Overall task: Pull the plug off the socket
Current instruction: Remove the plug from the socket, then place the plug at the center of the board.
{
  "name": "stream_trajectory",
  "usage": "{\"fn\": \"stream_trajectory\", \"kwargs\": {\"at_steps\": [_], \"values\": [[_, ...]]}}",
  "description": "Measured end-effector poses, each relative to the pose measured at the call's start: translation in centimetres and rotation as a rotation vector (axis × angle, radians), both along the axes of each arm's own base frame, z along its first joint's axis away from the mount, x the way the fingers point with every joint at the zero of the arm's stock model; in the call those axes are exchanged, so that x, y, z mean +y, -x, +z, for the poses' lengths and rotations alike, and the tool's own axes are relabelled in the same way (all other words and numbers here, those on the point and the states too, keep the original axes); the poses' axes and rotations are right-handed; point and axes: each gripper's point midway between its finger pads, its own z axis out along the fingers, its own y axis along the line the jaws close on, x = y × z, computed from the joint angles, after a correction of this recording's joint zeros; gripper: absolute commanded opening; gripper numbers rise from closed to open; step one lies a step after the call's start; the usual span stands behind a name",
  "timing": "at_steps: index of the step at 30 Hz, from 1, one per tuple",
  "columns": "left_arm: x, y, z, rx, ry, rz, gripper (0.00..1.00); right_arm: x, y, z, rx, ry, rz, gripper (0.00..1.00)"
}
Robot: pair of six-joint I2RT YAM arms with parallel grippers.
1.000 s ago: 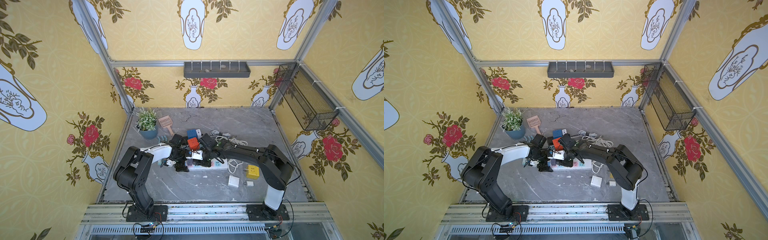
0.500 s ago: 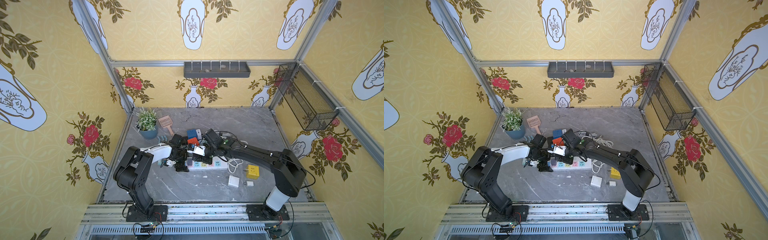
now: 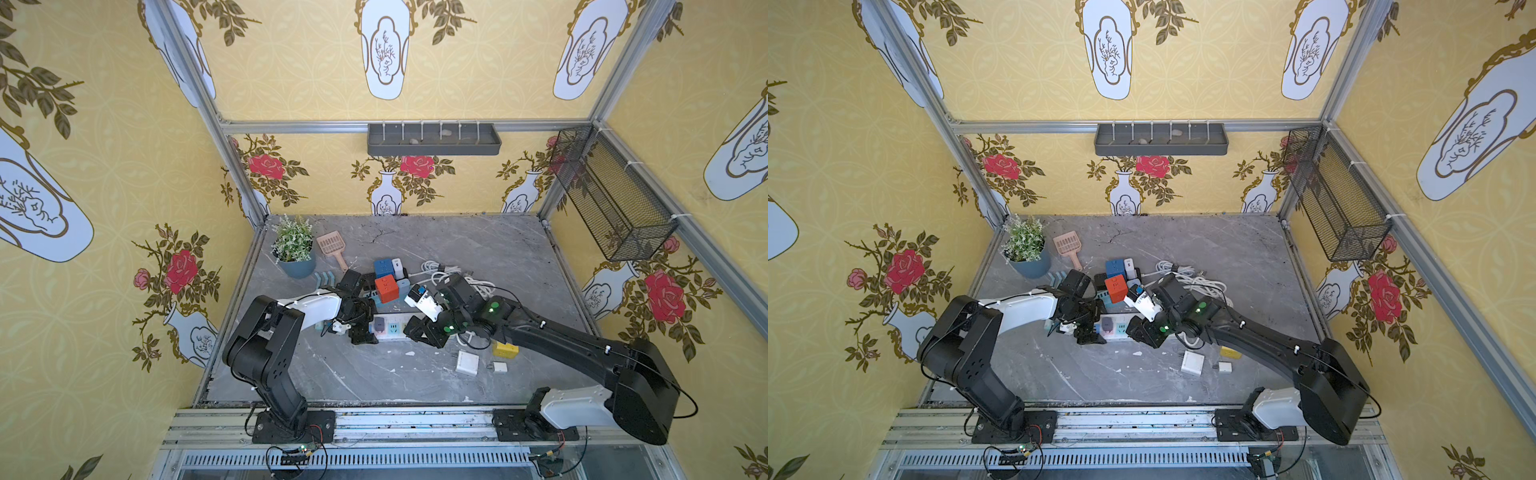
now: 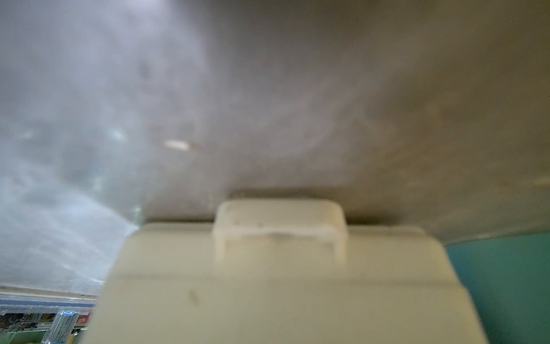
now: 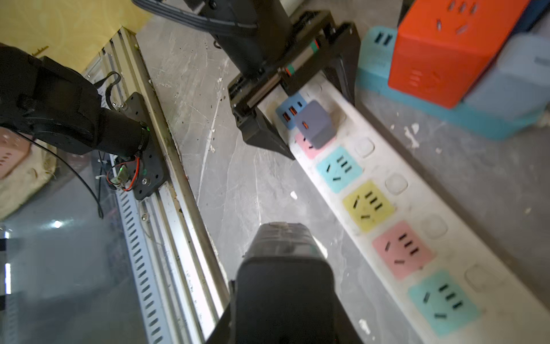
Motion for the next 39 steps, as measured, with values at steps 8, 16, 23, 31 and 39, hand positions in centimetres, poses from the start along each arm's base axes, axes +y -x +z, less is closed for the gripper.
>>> {"fn": "stream_trajectory", "kwargs": {"at_steps": [8, 16, 23, 31, 39], "values": [[-0.1, -0.1, -0.1, 0.011, -0.001, 0.002, 0.1, -2.8, 1.3, -2.5, 0.21, 0.026, -0.214, 0.18], [0.0, -0.2, -0.1, 0.016, 0.0, 0.007, 0.08, -3.7, 1.4, -3.9, 0.309, 0.019, -0.316, 0.18], [0.1, -0.2, -0.1, 0.018, 0.003, 0.01, 0.08, -4.0, 1.4, -5.1, 0.349, 0.046, -0.345, 0.18], [0.1, -0.3, -0.1, 0.019, 0.002, 0.01, 0.08, -3.9, 1.5, -5.7, 0.393, 0.043, -0.356, 0.2], [0.2, -0.4, -0.1, 0.019, 0.003, 0.014, 0.08, -4.0, 1.3, -6.9, 0.499, 0.053, -0.395, 0.2]]}}
